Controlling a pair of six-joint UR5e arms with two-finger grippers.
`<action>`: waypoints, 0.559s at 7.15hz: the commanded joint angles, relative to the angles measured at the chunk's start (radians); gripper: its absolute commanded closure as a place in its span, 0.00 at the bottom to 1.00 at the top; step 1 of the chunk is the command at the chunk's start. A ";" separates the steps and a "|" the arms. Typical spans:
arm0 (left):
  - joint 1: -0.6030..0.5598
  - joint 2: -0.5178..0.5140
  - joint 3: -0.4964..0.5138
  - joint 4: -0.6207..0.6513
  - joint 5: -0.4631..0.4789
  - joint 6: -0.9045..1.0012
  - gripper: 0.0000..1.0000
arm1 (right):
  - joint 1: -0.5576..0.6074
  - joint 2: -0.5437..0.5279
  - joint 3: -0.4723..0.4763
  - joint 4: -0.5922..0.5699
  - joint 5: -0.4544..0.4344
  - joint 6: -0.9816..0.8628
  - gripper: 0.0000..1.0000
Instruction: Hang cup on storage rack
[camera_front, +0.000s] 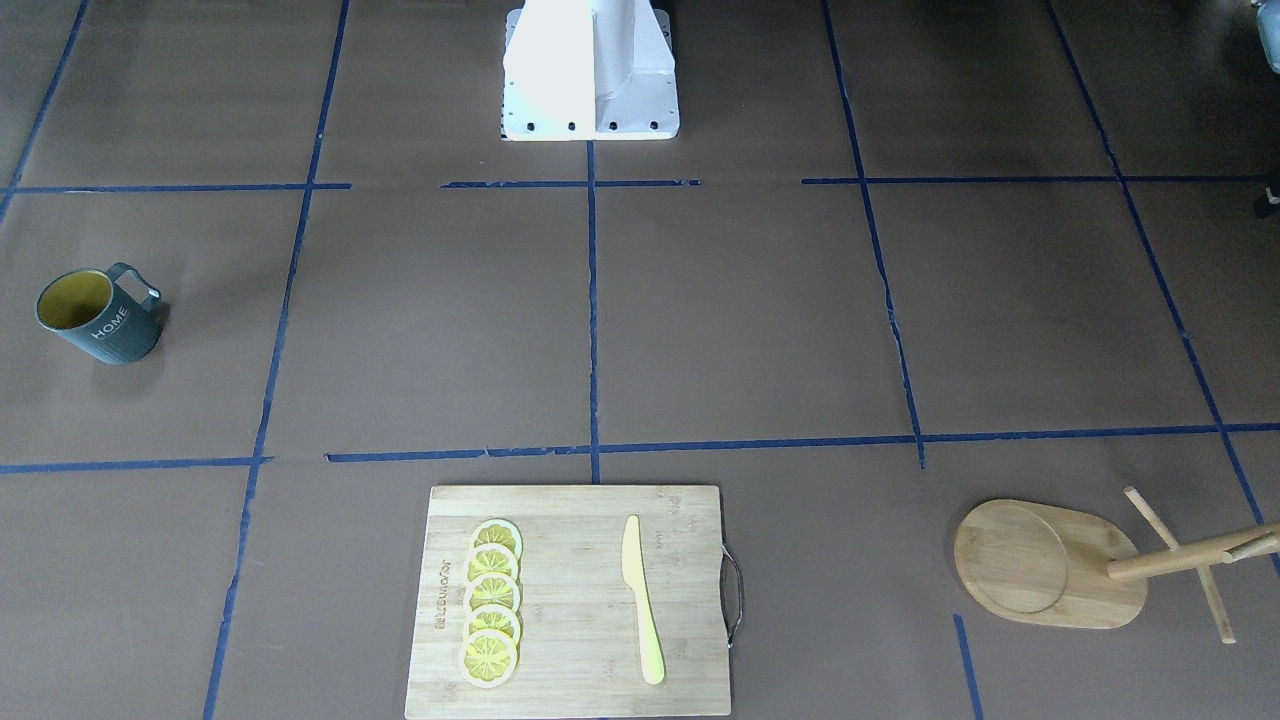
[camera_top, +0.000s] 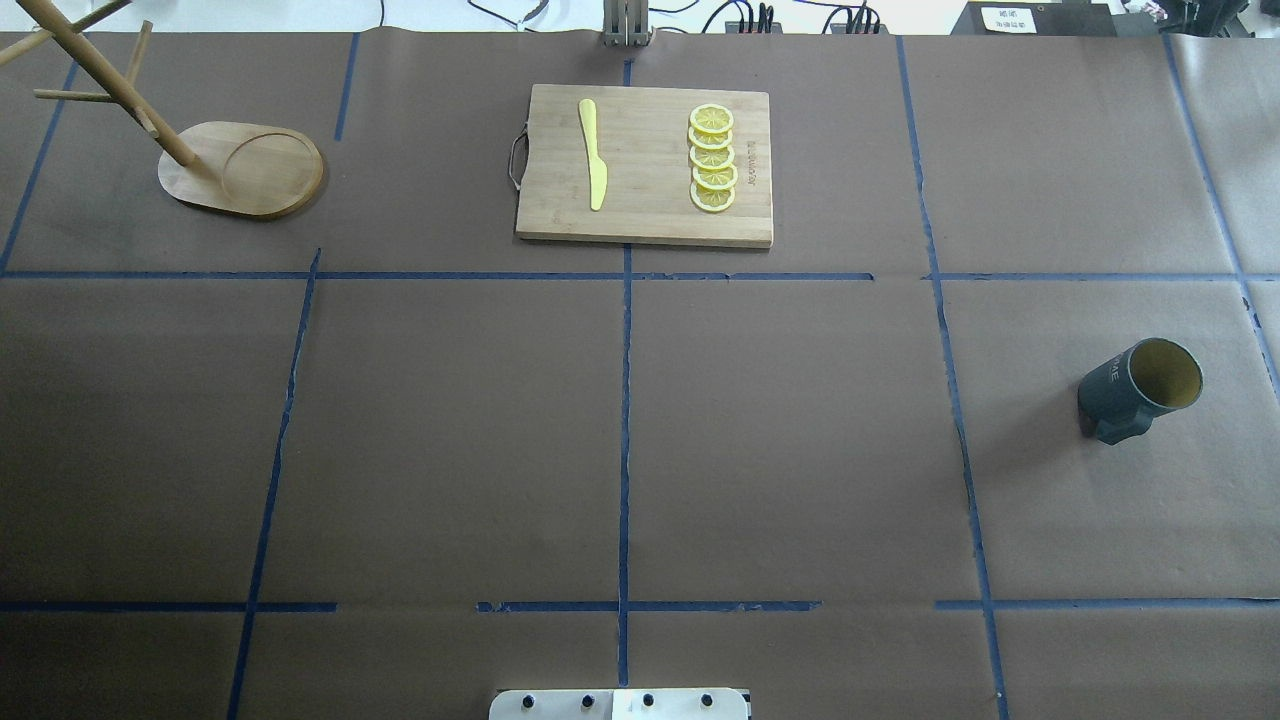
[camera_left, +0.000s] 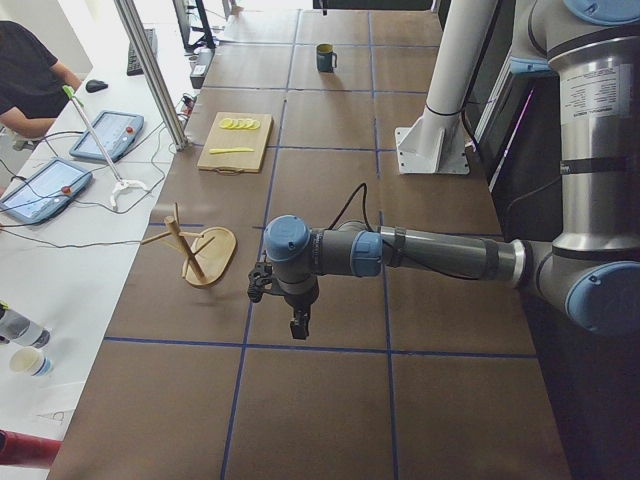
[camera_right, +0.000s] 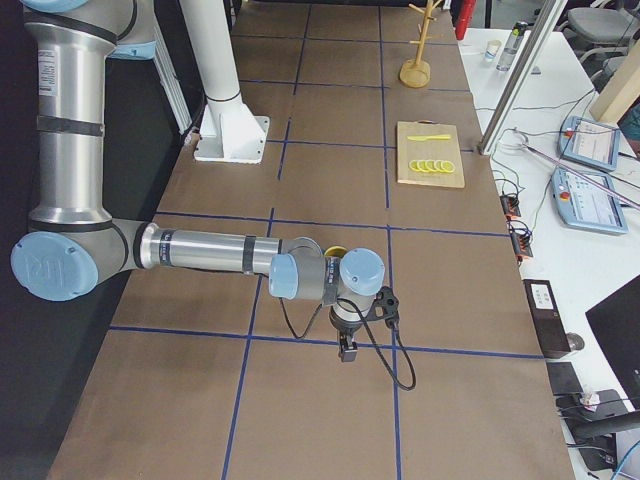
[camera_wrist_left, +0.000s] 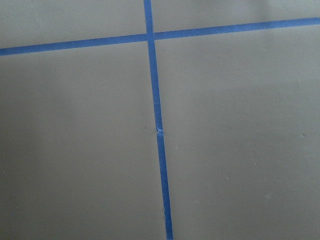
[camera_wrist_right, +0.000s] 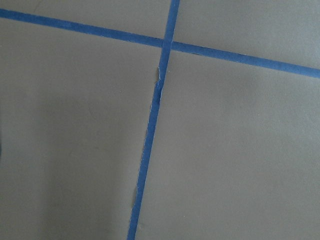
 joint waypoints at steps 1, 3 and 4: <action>0.000 0.001 -0.002 -0.006 -0.008 -0.002 0.00 | 0.000 0.000 0.000 0.000 0.002 0.000 0.00; 0.000 -0.002 0.009 -0.010 -0.010 -0.003 0.00 | -0.003 0.000 0.011 0.041 0.077 0.003 0.00; 0.000 -0.002 0.010 -0.010 -0.008 -0.003 0.00 | -0.003 -0.014 0.020 0.070 0.135 0.041 0.00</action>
